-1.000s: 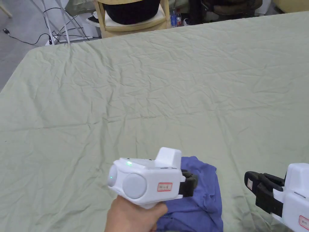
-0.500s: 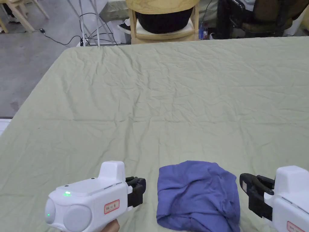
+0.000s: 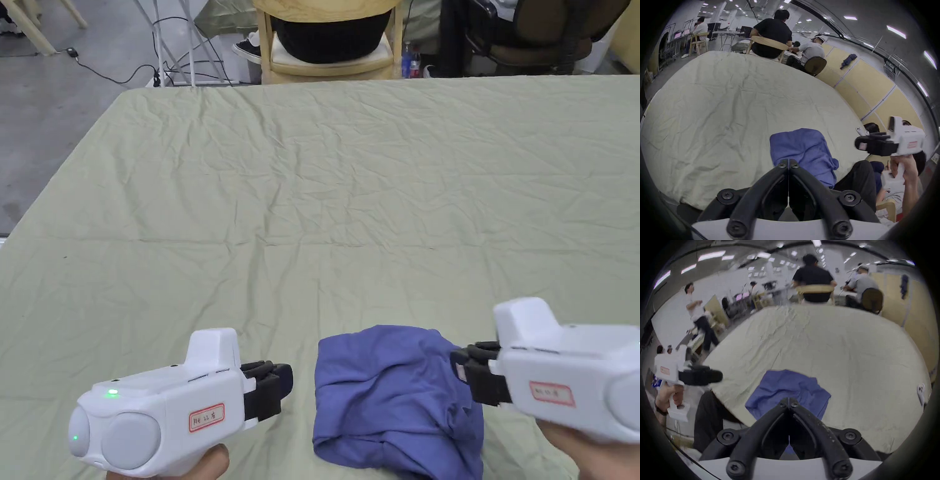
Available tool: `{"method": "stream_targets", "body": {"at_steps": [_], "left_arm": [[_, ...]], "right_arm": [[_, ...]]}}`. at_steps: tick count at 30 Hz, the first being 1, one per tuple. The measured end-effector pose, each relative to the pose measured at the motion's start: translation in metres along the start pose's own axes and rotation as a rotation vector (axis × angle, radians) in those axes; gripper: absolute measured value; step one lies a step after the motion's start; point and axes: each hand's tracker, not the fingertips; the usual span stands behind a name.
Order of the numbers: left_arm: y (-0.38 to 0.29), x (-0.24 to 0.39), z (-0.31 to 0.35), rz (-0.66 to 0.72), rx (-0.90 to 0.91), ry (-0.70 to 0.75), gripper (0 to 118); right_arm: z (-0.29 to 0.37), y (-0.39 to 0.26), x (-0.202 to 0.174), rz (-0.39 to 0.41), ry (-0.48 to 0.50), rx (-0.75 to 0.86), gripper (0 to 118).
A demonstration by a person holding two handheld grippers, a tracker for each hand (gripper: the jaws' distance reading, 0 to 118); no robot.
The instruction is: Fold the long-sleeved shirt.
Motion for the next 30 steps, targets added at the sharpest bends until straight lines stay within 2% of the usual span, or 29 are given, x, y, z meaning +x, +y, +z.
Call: {"method": "stream_targets", "body": {"at_steps": [1, 3, 8, 11, 15, 16, 18, 19, 20, 22, 26, 30], "left_arm": [[0.001, 0.0, -0.002, -0.002, -0.008, -0.004, 0], [0.003, -0.001, -0.006, 0.006, -0.011, -0.015, 0], [0.005, -0.003, -0.017, 0.017, -0.041, -0.032, 0], [0.004, -0.007, -0.024, 0.029, -0.064, -0.046, 0], [0.002, -0.013, -0.033, 0.037, -0.091, -0.044, 3], [0.002, -0.014, -0.034, 0.039, -0.095, -0.046, 10], [0.002, -0.018, -0.037, 0.05, -0.102, -0.06, 69], [0.003, -0.022, -0.04, 0.078, -0.097, -0.073, 94], [0.003, -0.027, -0.043, 0.109, -0.099, -0.08, 112], [0.003, -0.038, -0.054, 0.149, -0.144, -0.122, 113], [-0.001, -0.055, -0.078, 0.079, -0.18, -0.158, 112], [-0.004, -0.089, -0.113, 0.213, -0.301, -0.285, 113]], "right_arm": [[-0.014, 0.006, 0.002, 0.049, 0.005, -0.064, 0], [-0.042, 0.012, 0.008, 0.098, 0.007, -0.148, 0], [-0.108, 0.005, 0.024, 0.093, 0.002, -0.288, 0], [-0.13, -0.006, 0.025, 0.073, 0.023, -0.31, 0], [-0.144, -0.014, 0.022, 0.077, 0.001, -0.321, 0], [-0.142, -0.013, 0.023, 0.076, 0.002, -0.321, 0], [-0.14, -0.013, 0.025, 0.079, 0.009, -0.318, 0], [-0.138, -0.014, 0.025, 0.072, 0.014, -0.317, 0], [-0.139, -0.014, 0.026, 0.068, 0.018, -0.316, 0], [-0.138, -0.015, 0.024, 0.066, 0.017, -0.312, 0], [-0.138, -0.016, 0.021, 0.085, 0.007, -0.306, 0], [-0.137, -0.018, 0.022, 0.089, 0.007, -0.299, 0]]}}
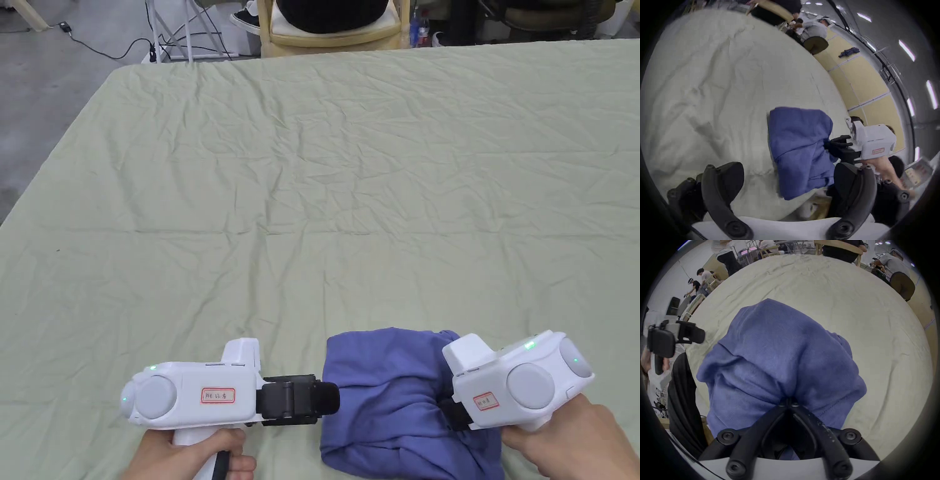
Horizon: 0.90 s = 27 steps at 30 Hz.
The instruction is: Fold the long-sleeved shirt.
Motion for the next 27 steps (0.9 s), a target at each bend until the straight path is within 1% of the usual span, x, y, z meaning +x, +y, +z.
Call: {"method": "stream_targets", "body": {"at_steps": [2, 5, 6, 10, 11, 14, 16, 19, 22, 23, 24, 25, 26, 27], "left_arm": [[0.004, -0.015, -0.011, 0.041, -0.024, -0.049, 116], [0.009, -0.028, -0.029, 0.088, -0.03, -0.067, 117], [0.011, -0.028, -0.031, 0.098, -0.021, -0.099, 117], [0.016, -0.013, -0.042, 0.102, -0.023, -0.109, 117], [0.016, -0.012, -0.047, 0.105, -0.024, -0.125, 117], [0.018, -0.005, -0.069, 0.135, -0.035, -0.248, 118], [0.02, -0.004, -0.084, 0.124, -0.037, -0.231, 118], [0.026, 0.005, -0.097, 0.122, -0.066, -0.305, 118], [0.03, 0.013, -0.101, 0.108, -0.105, -0.28, 117], [0.031, 0.013, -0.101, 0.099, -0.115, -0.277, 111], [0.032, 0.014, -0.099, 0.088, -0.122, -0.262, 95], [0.032, 0.016, -0.098, 0.078, -0.124, -0.236, 65], [0.031, 0.019, -0.095, 0.066, -0.123, -0.199, 20], [0.031, 0.021, -0.092, 0.066, -0.12, -0.136, 20]], "right_arm": [[0.0, -0.002, 0.002, -0.008, 0.008, 0.007, 0], [-0.001, -0.005, 0.005, -0.029, 0.021, 0.02, 0], [0.0, -0.006, 0.007, -0.046, 0.028, 0.023, 0], [0.0, -0.006, 0.009, -0.058, 0.04, 0.027, 0], [-0.001, -0.006, 0.009, -0.059, 0.041, 0.027, 0], [-0.001, -0.006, 0.011, -0.06, 0.049, 0.029, 0], [-0.002, -0.008, 0.011, -0.071, 0.053, 0.035, 0], [-0.001, -0.009, 0.011, -0.076, 0.055, 0.043, 0], [-0.001, -0.009, 0.012, -0.081, 0.059, 0.045, 0], [-0.001, -0.01, 0.013, -0.083, 0.061, 0.046, 0], [-0.001, -0.01, 0.013, -0.088, 0.064, 0.047, 0], [-0.001, -0.01, 0.013, -0.089, 0.065, 0.048, 0], [-0.001, -0.01, 0.012, -0.089, 0.064, 0.048, 0], [-0.001, -0.01, 0.011, -0.086, 0.061, 0.049, 0]]}}
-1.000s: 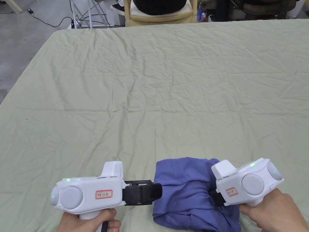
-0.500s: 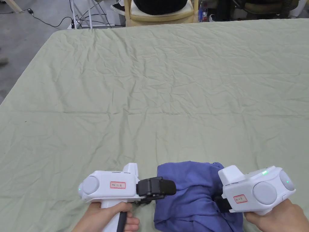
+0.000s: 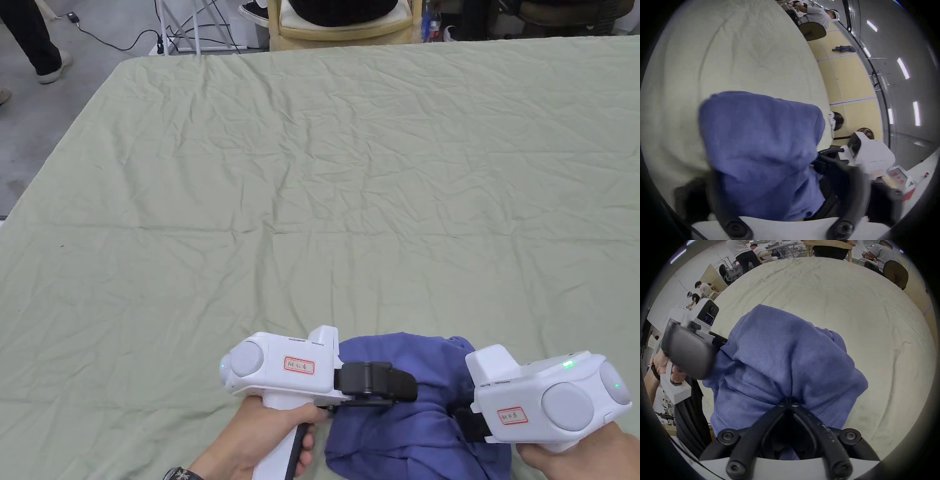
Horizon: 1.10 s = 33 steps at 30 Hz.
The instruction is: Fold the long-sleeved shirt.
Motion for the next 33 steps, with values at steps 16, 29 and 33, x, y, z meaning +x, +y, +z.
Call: {"method": "stream_targets", "body": {"at_steps": [16, 29, 33], "left_arm": [[-0.009, 0.013, 0.016, -0.012, 0.067, 0.073, 17], [-0.01, 0.006, 0.073, -0.055, 0.11, 0.17, 17], [-0.008, -0.009, 0.093, -0.043, 0.124, 0.196, 17]], "right_arm": [[0.033, -0.011, -0.01, 0.0, -0.044, 0.181, 0], [0.103, -0.037, -0.049, 0.059, -0.048, 0.393, 0], [0.106, -0.029, -0.065, 0.094, -0.013, 0.421, 0]]}}
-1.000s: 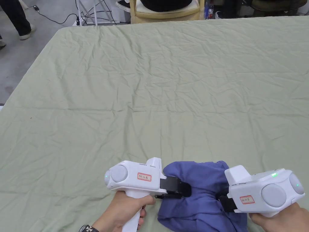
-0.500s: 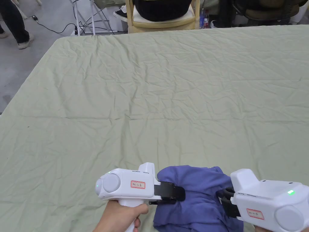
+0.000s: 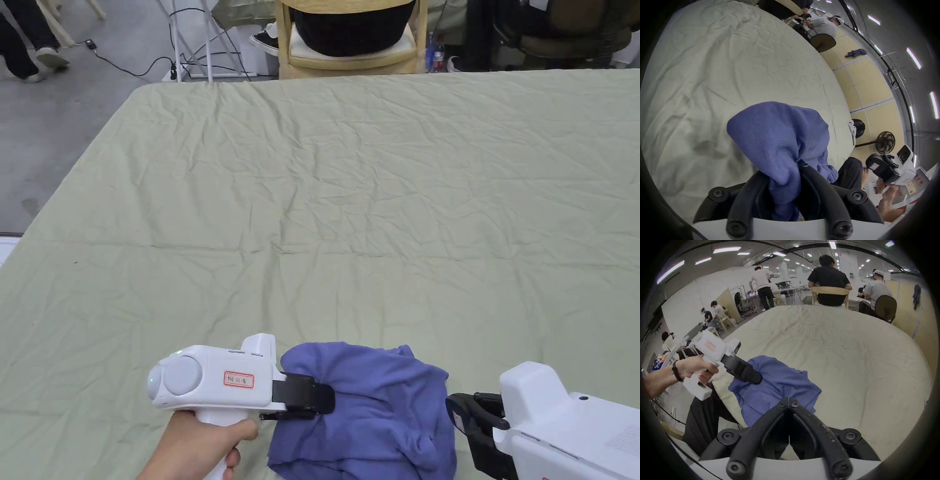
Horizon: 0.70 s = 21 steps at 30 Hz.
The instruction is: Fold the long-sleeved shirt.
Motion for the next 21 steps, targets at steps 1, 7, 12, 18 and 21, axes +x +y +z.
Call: {"method": "stream_targets", "body": {"at_steps": [1, 7, 12, 18, 21], "left_arm": [[0.0, -0.006, 0.006, 0.006, 0.007, 0.013, 17], [0.004, -0.05, 0.052, 0.044, 0.04, 0.079, 17], [0.005, -0.097, 0.096, 0.094, 0.072, 0.124, 17], [0.01, -0.149, 0.152, 0.141, 0.097, 0.192, 17], [0.012, -0.171, 0.182, 0.158, 0.116, 0.233, 17]], "right_arm": [[-0.001, 0.004, -0.005, 0.019, 0.01, 0.02, 0], [-0.027, 0.036, -0.041, 0.085, 0.097, 0.02, 0], [-0.058, 0.066, -0.084, 0.161, 0.19, 0.013, 0], [-0.103, 0.093, -0.139, 0.235, 0.292, 0.0, 0], [-0.124, 0.105, -0.161, 0.248, 0.344, -0.007, 0]]}}
